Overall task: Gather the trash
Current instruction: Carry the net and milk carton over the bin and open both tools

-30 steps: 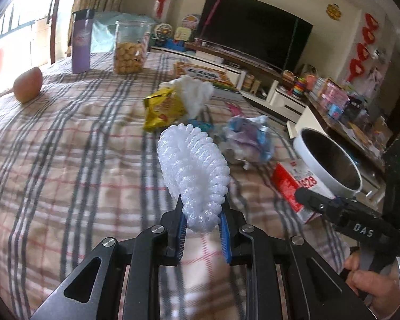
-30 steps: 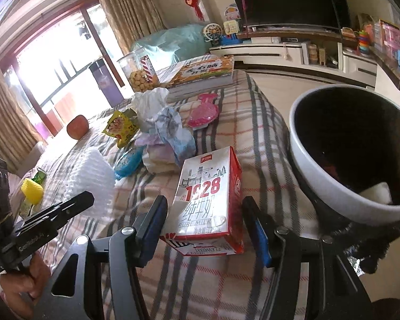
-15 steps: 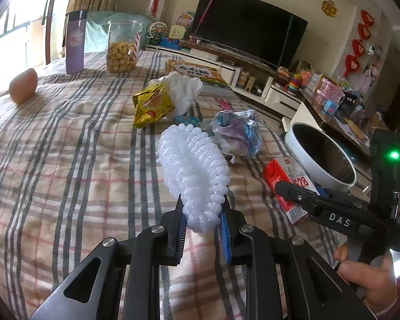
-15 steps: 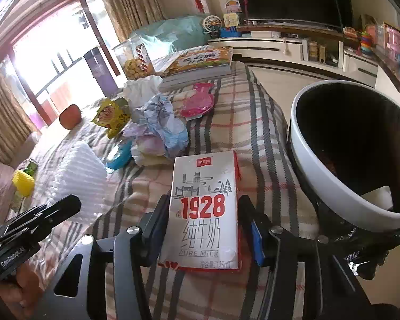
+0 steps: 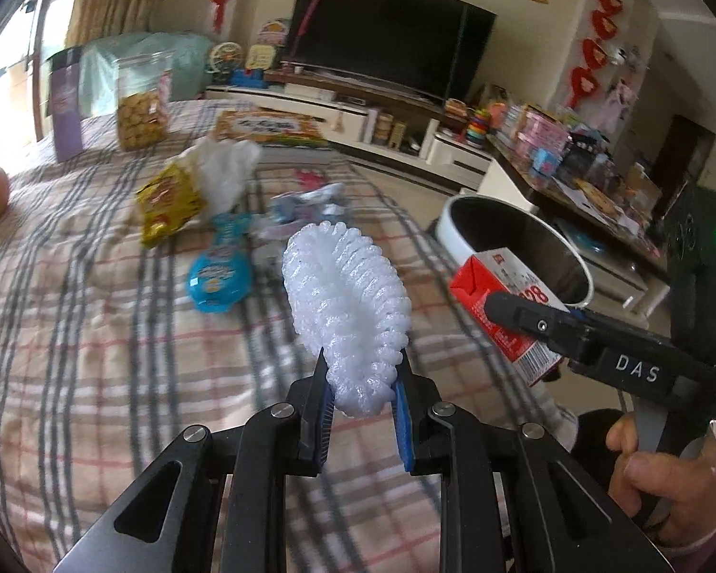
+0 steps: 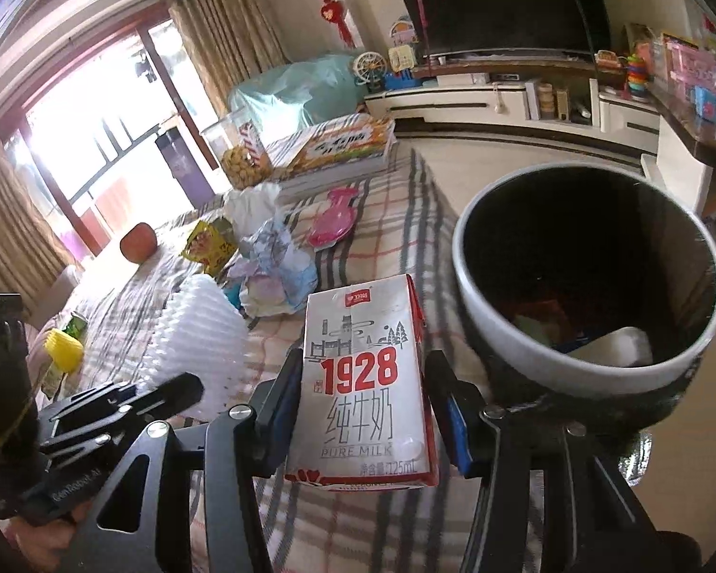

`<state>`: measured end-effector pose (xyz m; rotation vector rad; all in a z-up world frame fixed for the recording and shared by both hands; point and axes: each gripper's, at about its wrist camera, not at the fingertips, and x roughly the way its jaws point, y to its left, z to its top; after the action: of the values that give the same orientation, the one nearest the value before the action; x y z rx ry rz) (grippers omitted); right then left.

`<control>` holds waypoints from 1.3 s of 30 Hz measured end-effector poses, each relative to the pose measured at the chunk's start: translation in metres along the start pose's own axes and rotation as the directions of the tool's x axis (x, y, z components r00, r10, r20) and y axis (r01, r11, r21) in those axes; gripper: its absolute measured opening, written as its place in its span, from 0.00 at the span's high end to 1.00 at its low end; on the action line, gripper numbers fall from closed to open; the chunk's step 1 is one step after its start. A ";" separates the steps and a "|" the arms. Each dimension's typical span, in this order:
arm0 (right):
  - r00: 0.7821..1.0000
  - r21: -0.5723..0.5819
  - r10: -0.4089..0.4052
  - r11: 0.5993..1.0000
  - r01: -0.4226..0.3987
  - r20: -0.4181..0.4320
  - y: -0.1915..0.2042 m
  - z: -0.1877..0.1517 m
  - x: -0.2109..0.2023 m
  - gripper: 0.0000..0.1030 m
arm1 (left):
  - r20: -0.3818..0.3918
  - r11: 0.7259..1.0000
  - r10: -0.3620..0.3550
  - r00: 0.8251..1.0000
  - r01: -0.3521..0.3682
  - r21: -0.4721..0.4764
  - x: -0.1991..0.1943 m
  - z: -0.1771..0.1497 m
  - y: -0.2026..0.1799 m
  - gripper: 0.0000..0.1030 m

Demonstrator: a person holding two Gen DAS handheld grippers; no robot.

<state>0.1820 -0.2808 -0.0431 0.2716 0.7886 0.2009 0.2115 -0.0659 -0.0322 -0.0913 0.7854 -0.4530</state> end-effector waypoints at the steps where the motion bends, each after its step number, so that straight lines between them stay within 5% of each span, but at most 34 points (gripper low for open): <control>1: 1.000 0.003 -0.002 1.000 0.001 0.006 -0.003 0.001 -0.003 0.50 | -0.001 1.000 -0.006 1.000 0.006 0.009 0.002 0.002 -0.003 0.80; 39: 0.989 0.126 -0.130 0.985 0.121 0.064 -0.115 0.035 -0.034 0.50 | -0.066 0.969 -0.097 0.993 0.109 0.221 0.098 0.067 -0.098 0.80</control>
<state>0.1929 -0.4049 -0.0333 0.3411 0.7449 0.0242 0.2834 -0.2011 -0.0256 0.0916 0.7810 -0.6423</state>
